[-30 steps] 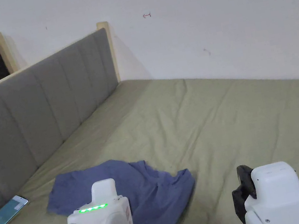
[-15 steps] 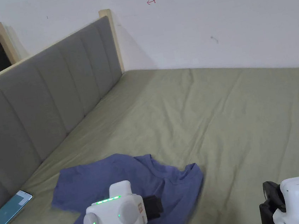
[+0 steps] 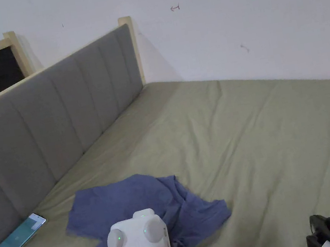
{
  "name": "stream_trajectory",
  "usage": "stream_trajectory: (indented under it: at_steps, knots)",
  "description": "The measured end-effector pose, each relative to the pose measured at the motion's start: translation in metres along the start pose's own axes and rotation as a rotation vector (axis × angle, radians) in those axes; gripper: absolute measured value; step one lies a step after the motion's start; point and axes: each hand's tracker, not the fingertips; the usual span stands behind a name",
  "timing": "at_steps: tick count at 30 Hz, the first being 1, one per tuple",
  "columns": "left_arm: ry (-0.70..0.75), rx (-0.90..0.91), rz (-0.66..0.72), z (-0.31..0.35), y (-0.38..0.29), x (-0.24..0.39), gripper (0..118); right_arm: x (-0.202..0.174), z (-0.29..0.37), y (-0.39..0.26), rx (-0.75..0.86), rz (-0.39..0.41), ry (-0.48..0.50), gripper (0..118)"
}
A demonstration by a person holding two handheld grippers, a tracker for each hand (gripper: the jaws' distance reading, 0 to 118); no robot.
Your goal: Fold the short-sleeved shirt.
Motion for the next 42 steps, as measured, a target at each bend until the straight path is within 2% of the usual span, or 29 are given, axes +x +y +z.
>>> stream_trajectory:
  at_steps: [4,7,10,15,18,20,22,24,26,27,31,34,35,38,39,42]
  knots:
    - [-0.025,-0.005,0.055,0.016,0.013,-0.002,12,0.014,0.003,0.000,0.001,-0.035,-0.021,0]
    - [-0.140,0.063,0.078,0.046,0.024,0.007,11,0.027,0.009,0.003,0.021,-0.053,-0.051,0]
    - [-0.200,0.140,0.022,0.083,0.040,0.035,11,0.044,0.017,0.007,0.043,-0.080,-0.089,0]
    - [-0.355,0.246,-0.161,0.147,0.048,0.124,11,0.075,0.040,0.012,0.091,-0.156,-0.169,0]
    - [-0.530,0.282,-0.278,0.183,0.031,0.189,11,0.100,0.058,0.015,0.127,-0.178,-0.248,0]
    - [-0.628,0.297,-0.389,0.209,0.010,0.233,11,0.110,0.078,0.019,0.152,-0.198,-0.303,0]
    - [-0.710,0.308,-0.533,0.232,-0.018,0.277,11,0.131,0.096,0.020,0.172,-0.226,-0.373,0]
    - [-0.790,0.287,-0.620,0.243,-0.045,0.312,11,0.154,0.113,0.017,0.193,-0.254,-0.441,0]
    - [-0.886,0.201,-0.614,0.241,-0.074,0.339,11,0.174,0.130,0.010,0.208,-0.286,-0.504,0]
    - [-0.905,0.190,-0.654,0.233,-0.088,0.352,11,0.184,0.136,0.005,0.203,-0.302,-0.530,0]
    - [-0.682,0.130,-0.865,0.165,-0.151,0.402,11,0.214,0.152,-0.021,0.149,-0.350,-0.601,0]
    - [-0.525,-0.019,-0.955,0.094,-0.188,0.422,13,0.231,0.152,-0.047,0.071,-0.413,-0.633,0]
    - [-0.506,-0.070,-0.951,0.075,-0.197,0.422,19,0.235,0.150,-0.055,0.046,-0.440,-0.632,0]
    - [-0.485,-0.140,-0.917,0.051,-0.207,0.412,88,0.245,0.145,-0.074,-0.009,-0.484,-0.630,0]
    - [-0.510,-0.157,-0.893,0.052,-0.205,0.408,103,0.248,0.142,-0.078,-0.018,-0.484,-0.633,0]
    - [-0.578,-0.156,-0.820,0.072,-0.185,0.395,103,0.250,0.133,-0.082,-0.049,-0.483,-0.629,0]
